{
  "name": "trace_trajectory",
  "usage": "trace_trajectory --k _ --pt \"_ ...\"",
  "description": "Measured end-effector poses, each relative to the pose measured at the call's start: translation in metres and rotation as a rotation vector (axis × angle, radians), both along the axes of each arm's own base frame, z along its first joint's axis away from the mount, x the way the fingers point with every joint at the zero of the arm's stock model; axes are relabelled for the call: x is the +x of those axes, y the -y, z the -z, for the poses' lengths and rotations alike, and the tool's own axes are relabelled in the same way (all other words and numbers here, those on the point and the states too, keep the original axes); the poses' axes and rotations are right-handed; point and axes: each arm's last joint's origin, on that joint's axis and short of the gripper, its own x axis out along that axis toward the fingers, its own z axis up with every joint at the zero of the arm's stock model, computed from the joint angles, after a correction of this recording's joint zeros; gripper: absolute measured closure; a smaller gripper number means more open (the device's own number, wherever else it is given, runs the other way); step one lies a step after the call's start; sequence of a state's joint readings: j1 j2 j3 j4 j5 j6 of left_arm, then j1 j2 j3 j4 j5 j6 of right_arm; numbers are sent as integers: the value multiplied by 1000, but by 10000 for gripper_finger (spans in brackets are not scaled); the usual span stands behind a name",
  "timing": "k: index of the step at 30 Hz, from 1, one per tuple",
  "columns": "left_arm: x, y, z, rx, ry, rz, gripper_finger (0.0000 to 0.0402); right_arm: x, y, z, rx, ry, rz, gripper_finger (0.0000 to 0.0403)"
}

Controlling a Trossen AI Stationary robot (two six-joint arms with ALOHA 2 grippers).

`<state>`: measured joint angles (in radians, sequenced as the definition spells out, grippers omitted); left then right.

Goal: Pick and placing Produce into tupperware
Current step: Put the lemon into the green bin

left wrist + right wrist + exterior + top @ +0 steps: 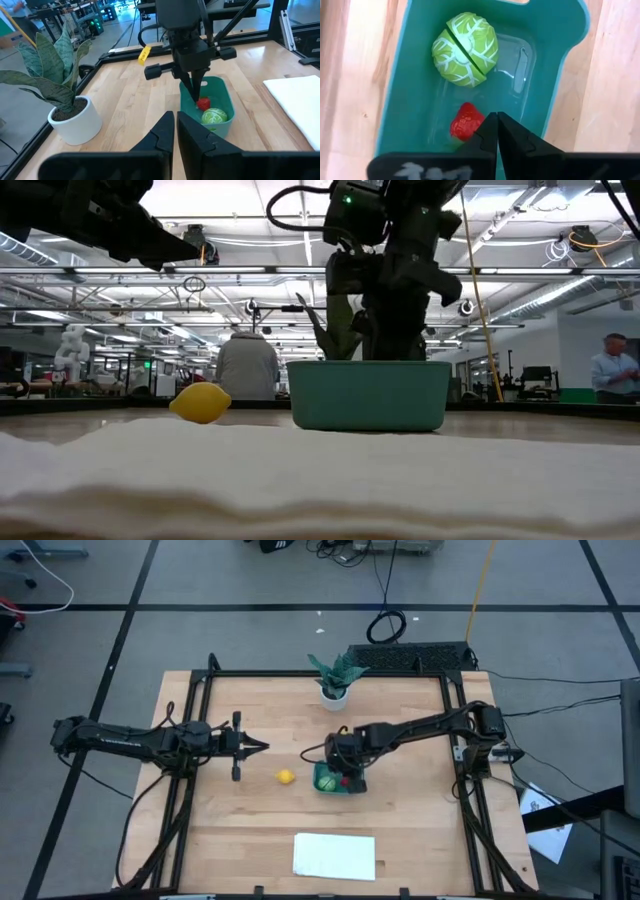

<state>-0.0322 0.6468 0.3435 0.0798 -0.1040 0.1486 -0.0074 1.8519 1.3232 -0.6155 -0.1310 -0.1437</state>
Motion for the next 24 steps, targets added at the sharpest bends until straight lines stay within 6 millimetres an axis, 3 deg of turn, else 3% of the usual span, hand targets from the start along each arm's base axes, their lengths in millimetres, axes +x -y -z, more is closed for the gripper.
trace_trajectory --k 13,24 --pt "0 0 0 0 -1 0 376 7 -4 -53 -6 -35 -34 402" --pt "0 0 0 -1 -2 0 376 -20 -2 -124 3 207 2 403"
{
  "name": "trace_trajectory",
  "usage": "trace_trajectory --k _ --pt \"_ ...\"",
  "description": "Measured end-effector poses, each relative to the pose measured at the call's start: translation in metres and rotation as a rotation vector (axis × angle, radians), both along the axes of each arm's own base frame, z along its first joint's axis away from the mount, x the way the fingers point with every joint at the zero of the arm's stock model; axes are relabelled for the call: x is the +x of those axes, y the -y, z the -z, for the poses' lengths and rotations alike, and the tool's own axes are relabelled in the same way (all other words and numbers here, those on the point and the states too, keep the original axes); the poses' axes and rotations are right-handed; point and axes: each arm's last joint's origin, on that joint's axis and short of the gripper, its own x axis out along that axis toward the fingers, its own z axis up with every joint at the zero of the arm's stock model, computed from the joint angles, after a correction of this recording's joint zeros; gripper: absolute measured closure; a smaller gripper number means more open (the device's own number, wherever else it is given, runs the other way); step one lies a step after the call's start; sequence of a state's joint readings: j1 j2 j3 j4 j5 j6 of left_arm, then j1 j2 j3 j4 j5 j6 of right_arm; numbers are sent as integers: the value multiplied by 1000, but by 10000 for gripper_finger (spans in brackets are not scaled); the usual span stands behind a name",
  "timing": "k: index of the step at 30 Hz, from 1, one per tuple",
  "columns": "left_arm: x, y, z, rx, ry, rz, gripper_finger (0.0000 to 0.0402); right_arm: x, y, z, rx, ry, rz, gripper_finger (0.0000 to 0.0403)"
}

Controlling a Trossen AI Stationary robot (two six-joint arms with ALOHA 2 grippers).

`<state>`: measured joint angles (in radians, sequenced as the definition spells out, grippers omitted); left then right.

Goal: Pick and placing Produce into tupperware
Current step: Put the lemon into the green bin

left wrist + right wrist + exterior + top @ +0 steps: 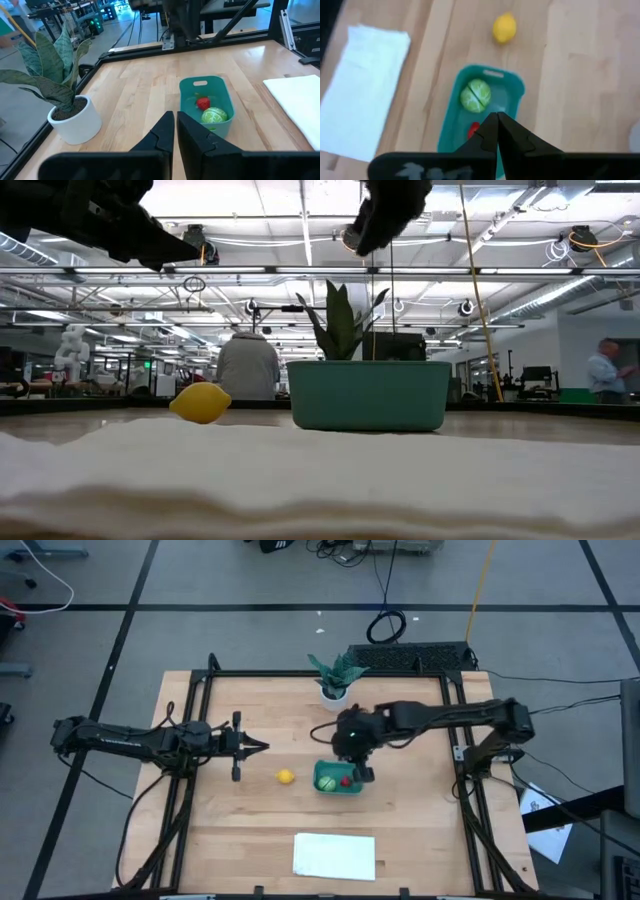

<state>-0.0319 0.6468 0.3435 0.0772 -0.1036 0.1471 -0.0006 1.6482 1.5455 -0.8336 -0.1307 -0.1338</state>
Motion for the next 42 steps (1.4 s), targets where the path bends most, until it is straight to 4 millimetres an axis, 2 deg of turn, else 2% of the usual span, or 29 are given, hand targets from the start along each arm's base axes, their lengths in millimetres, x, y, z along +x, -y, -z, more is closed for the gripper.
trace_trajectory --k 8,23,37,42 --pt "0 0 0 -2 1 -1 376 -27 0 -42 15 153 22 403" --pt "0 0 0 -3 1 0 376 -85 0 -102 31 394 62 403" --pt "0 0 0 -3 1 -1 376 -158 0 -146 26 597 113 403" --pt "0 0 0 -3 1 -1 376 -176 -1 -151 24 655 129 403"
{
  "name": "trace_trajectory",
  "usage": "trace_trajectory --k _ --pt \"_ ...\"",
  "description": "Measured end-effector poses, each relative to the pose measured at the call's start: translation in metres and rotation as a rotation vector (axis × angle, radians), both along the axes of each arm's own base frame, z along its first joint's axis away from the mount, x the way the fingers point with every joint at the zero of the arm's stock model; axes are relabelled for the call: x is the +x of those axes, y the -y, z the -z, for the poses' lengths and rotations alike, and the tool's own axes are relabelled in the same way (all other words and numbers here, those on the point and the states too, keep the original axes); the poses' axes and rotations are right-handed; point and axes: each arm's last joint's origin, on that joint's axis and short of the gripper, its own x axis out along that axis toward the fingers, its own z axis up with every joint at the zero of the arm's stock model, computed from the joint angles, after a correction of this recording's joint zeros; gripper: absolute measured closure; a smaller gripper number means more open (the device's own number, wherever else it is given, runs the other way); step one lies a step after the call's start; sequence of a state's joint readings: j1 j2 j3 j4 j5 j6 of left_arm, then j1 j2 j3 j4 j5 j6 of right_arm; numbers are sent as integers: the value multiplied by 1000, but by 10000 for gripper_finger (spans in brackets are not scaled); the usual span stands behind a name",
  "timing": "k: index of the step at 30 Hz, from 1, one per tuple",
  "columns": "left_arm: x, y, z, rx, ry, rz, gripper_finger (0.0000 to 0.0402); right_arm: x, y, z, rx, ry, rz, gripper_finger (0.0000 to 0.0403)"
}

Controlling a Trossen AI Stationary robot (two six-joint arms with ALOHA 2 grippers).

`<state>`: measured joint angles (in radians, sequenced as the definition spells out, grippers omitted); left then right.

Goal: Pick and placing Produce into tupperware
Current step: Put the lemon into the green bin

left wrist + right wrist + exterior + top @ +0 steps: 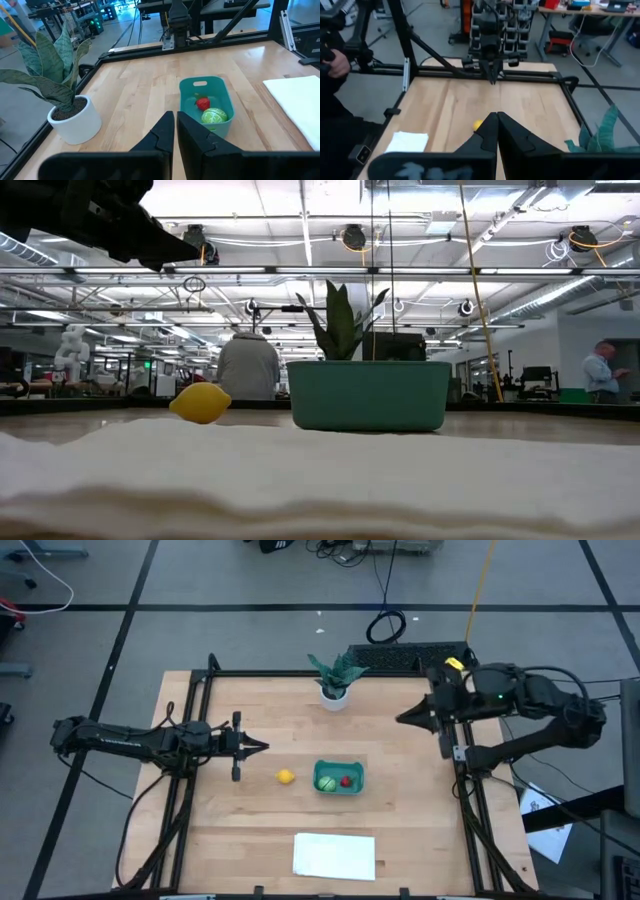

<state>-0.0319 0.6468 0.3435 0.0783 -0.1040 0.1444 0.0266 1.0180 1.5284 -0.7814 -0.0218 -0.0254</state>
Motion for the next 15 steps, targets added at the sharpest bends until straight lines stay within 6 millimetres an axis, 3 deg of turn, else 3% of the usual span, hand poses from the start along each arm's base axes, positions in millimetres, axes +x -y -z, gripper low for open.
trace_trajectory --k 15 --pt "0 0 0 0 0 0 376 -48 2 42 21 170 54 403"
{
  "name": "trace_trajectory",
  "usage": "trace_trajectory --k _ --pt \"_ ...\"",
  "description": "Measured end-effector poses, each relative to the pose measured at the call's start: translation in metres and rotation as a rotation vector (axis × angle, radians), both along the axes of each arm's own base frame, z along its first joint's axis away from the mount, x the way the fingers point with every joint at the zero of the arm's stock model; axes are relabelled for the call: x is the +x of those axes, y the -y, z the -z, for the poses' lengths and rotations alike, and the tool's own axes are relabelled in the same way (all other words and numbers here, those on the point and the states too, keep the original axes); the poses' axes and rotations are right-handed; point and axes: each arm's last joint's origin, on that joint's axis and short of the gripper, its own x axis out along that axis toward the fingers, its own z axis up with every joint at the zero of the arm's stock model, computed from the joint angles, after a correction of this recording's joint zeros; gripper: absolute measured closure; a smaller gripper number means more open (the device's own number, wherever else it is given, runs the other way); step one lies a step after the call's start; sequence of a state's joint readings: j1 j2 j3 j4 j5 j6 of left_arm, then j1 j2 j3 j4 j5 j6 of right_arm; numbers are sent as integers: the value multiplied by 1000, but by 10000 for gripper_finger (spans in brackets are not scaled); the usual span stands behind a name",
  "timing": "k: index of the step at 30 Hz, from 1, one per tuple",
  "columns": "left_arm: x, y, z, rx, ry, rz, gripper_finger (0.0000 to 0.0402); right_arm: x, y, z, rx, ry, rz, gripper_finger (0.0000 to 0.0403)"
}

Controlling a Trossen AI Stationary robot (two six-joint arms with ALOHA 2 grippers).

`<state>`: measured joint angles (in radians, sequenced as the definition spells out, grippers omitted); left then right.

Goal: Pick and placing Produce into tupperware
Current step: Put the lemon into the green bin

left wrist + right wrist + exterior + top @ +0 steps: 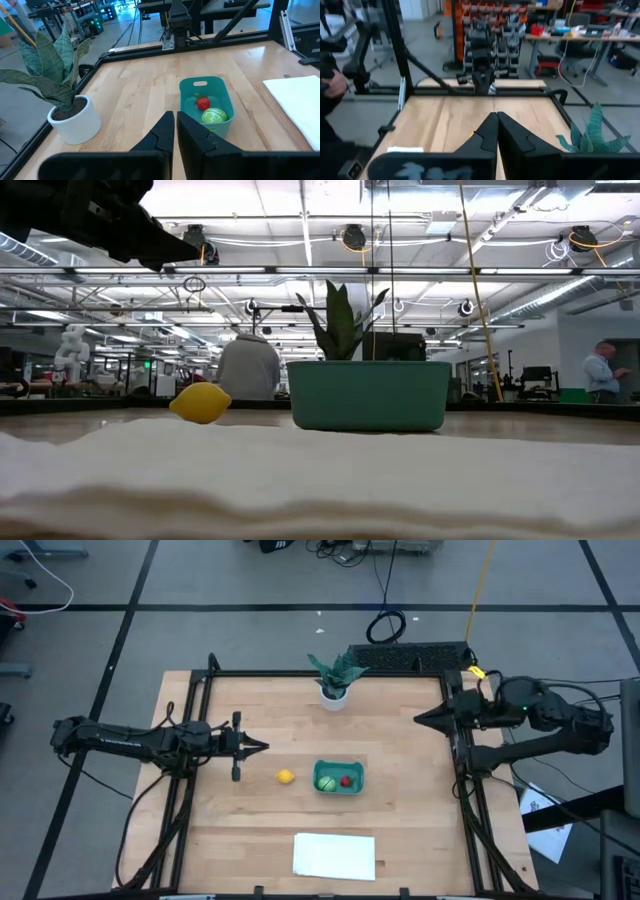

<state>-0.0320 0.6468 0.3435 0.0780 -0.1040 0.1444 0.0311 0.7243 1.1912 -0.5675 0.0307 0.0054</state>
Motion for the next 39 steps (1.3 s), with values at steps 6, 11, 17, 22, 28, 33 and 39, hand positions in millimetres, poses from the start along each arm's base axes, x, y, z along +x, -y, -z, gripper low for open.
trace_trajectory --k 6,11,17,22,28,33,39 --pt "0 0 0 -1 0 0 376 -8 0 31 33 84 -2 403" --pt "0 0 0 -1 0 0 376 -6 -1 60 39 88 -10 403" --pt "0 0 0 -4 0 -1 376 -5 -3 84 20 148 -36 403" --pt "0 0 0 -1 0 0 376 -7 -5 98 4 188 -58 403" --pt "0 0 0 0 0 0 376 -8 -7 122 7 257 -78 403" --pt "0 0 0 -1 0 0 376 -7 -8 149 20 293 -94 403" --pt "0 0 0 -3 0 0 376 -7 -8 166 28 299 -91 403"
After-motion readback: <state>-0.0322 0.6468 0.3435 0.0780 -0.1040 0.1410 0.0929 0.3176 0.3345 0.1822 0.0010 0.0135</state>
